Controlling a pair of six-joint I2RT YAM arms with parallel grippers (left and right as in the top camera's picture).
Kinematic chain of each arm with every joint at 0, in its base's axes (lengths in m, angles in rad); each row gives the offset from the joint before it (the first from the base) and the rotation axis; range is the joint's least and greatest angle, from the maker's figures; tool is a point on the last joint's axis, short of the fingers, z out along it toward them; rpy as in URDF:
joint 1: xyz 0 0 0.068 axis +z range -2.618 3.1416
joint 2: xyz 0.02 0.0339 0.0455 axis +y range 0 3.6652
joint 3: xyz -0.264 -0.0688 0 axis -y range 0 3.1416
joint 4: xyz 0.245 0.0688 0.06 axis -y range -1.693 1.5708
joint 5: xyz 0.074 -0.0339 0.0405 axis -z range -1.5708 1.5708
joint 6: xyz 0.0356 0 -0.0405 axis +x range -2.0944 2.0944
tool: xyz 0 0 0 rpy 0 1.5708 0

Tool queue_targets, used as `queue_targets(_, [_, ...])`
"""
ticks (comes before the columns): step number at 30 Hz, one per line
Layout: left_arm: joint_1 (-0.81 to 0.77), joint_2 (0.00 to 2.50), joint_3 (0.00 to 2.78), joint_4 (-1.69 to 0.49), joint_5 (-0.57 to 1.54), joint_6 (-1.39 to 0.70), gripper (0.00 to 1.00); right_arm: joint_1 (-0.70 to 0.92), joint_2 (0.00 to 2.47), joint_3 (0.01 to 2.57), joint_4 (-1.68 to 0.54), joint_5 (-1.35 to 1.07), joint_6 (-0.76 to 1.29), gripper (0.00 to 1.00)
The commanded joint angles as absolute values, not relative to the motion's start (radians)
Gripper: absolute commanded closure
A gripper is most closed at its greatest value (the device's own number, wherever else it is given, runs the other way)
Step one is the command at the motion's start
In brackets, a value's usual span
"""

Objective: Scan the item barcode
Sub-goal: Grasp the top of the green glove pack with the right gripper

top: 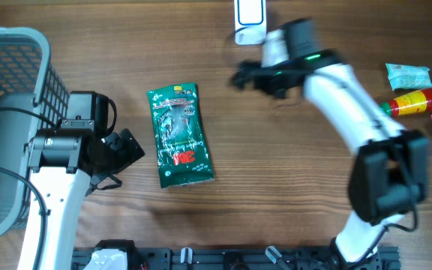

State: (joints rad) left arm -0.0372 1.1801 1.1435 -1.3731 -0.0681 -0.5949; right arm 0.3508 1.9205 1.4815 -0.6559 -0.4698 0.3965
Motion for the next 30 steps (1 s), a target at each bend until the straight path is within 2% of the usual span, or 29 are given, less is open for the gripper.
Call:
queue_targets(1, [-0.03, 1.18, 1.144, -1.374, -0.064, -0.58, 0.0, 0.544, 2.009, 1.477, -0.613, -0.393, 0.422, 0.0])
queue_targets(7, [-0.03, 1.18, 1.144, -1.374, -0.064, -0.58, 0.0, 0.719, 2.127, 1.477, -0.521, -0.178, 0.505, 0.0])
queue_targets(8, [-0.03, 1.18, 1.144, -1.374, -0.064, -0.58, 0.0, 0.734, 2.149, 1.477, -0.496, -0.176, 0.505, 0.02])
queue_targets(10, [-0.03, 1.18, 1.144, -1.374, -0.064, -0.58, 0.0, 0.751, 2.182, 1.477, -0.48, -0.176, 0.531, 0.12])
queue_targets(11, [-0.03, 1.18, 1.144, -1.374, -0.064, -0.58, 0.0, 0.756, 2.194, 1.477, -0.482, -0.176, 0.54, 0.2])
queue_targets(12, [-0.03, 1.18, 1.144, -1.374, -0.064, -0.58, 0.0, 0.761, 2.207, 1.477, -0.487, -0.176, 0.561, 0.33])
queue_targets(13, [-0.03, 1.18, 1.144, -1.374, -0.064, -0.58, 0.0, 0.766, 2.22, 1.477, -0.496, -0.18, 0.579, 0.55])
queue_targets(14, [-0.03, 1.18, 1.144, -1.374, -0.064, -0.58, 0.0, 0.767, 2.222, 1.477, -0.51, -0.18, 0.585, 0.72])
queue_targets(15, [-0.03, 1.18, 1.144, -1.374, -0.064, -0.58, 0.0, 0.766, 2.222, 1.477, -0.524, -0.181, 0.587, 0.96])
queue_targets(18, [-0.03, 1.18, 1.144, -1.374, -0.064, -0.58, 0.0, 0.743, 2.191, 1.478, -0.587, -0.18, 0.605, 0.96])
queue_targets(21, [-0.03, 1.18, 1.144, -1.374, -0.064, -0.58, 0.0, 0.688, 2.081, 1.479, -0.749, -0.184, 0.74, 0.96])
queue_targets(28, [-0.03, 1.18, 1.144, -1.374, -0.064, -0.58, 0.0, 0.59, 1.759, 1.479, -0.97, -0.333, 0.725, 0.96])
queue_targets(30, [-0.03, 1.18, 1.144, -1.374, -0.064, -0.58, 0.0, 0.588, 1.703, 1.479, -0.991, -0.404, 0.663, 0.95])
